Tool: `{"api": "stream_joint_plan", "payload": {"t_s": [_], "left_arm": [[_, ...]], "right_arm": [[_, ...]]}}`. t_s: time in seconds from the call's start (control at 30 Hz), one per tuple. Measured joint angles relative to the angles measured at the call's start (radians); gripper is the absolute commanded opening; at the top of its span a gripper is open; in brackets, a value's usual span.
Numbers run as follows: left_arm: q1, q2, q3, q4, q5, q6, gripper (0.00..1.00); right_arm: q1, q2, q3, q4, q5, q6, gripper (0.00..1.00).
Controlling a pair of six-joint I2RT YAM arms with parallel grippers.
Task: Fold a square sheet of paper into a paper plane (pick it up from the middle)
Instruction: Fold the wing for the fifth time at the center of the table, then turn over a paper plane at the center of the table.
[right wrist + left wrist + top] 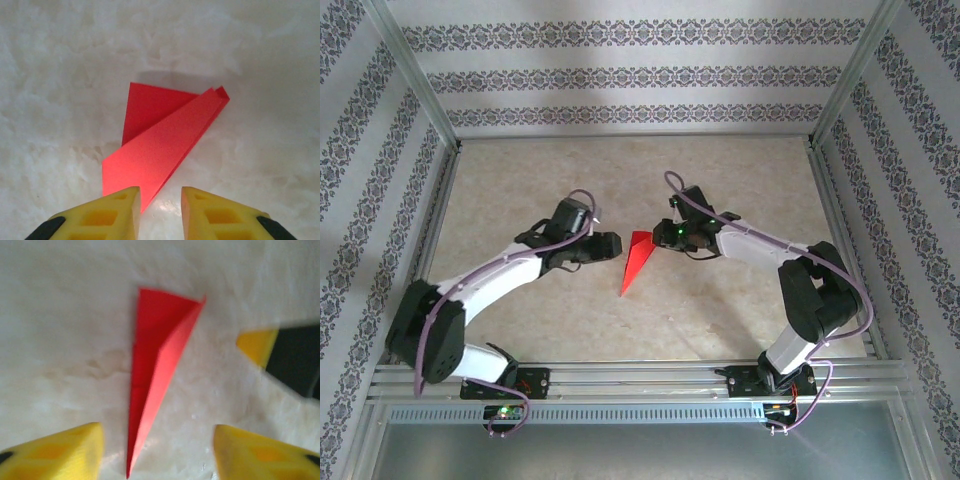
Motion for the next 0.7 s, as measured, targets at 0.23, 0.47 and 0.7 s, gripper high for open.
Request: {"api": "stream_joint_plan", "payload": {"t_s": [0.23, 0.47, 0.7], "left_arm": [[0.085, -0.111, -0.111, -0.047, -0.185, 0.031, 0.96], [0.217, -0.177, -0.21, -0.046, -0.219, 0.031, 1.0], [0.261, -0.194, -0.257, -0.026, -0.173, 0.032, 1.0]], "right_arm": [[0.172, 0.108, 0.178, -0.184, 0.226, 0.04, 0.5], [0.272, 0.275, 0.379, -0.344, 0.409, 0.099, 0.55], [0.278, 0.407, 0.545, -0.481, 0.483, 0.144, 0.51]]}}
